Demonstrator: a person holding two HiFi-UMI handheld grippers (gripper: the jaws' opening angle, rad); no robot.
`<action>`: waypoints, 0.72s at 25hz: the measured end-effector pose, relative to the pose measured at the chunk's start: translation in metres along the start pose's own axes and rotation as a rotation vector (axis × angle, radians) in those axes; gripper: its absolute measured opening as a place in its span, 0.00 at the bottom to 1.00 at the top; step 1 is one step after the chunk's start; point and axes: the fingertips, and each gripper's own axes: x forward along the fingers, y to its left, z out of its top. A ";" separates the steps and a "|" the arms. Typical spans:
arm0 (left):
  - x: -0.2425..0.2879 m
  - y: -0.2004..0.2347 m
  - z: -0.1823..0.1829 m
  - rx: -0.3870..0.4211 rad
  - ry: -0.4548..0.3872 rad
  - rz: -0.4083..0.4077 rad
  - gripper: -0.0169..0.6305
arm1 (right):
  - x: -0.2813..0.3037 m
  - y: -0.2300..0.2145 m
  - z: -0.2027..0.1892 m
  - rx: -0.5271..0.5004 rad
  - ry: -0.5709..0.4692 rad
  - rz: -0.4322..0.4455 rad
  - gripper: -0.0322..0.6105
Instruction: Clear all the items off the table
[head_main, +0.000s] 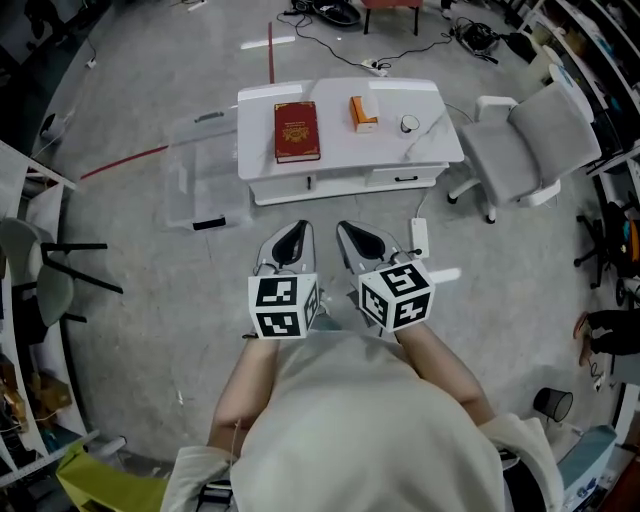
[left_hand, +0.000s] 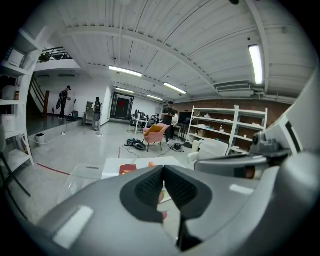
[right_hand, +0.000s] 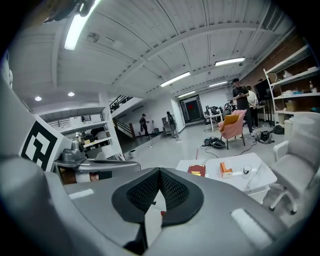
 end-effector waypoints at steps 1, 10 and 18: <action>0.005 0.006 0.002 0.000 -0.002 -0.003 0.04 | 0.008 -0.001 0.003 0.000 -0.003 -0.004 0.05; 0.031 0.045 0.014 -0.010 0.009 -0.010 0.04 | 0.050 0.001 0.009 0.003 0.013 -0.009 0.05; 0.035 0.059 0.013 -0.017 0.026 -0.021 0.04 | 0.064 0.003 0.012 0.003 0.026 -0.010 0.05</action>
